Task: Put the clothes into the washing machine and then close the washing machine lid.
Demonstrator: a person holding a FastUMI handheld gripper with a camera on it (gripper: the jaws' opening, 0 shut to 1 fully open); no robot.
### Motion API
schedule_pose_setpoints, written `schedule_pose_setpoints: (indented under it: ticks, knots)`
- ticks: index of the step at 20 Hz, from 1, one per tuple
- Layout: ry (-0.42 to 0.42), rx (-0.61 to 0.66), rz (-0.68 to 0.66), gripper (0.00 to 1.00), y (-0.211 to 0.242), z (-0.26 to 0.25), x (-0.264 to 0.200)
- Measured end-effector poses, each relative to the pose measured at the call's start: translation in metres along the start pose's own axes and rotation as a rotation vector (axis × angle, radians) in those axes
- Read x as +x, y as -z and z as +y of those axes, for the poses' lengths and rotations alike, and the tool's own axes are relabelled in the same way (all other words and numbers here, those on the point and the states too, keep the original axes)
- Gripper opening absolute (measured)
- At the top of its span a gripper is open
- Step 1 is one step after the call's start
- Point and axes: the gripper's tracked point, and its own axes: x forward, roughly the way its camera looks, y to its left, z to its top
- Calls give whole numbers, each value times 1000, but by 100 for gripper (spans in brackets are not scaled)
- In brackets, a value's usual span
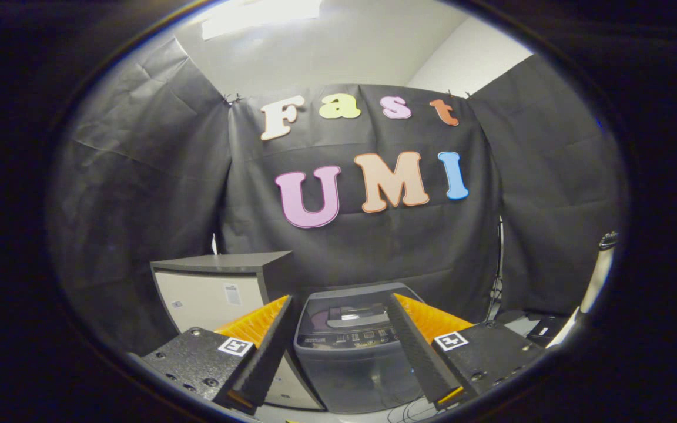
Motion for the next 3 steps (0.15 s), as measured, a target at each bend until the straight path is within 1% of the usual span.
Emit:
schedule_pose_setpoints:
  ticks: [3]
  knots:
    - [-5, -2, -3, 96, 4, -4, 3]
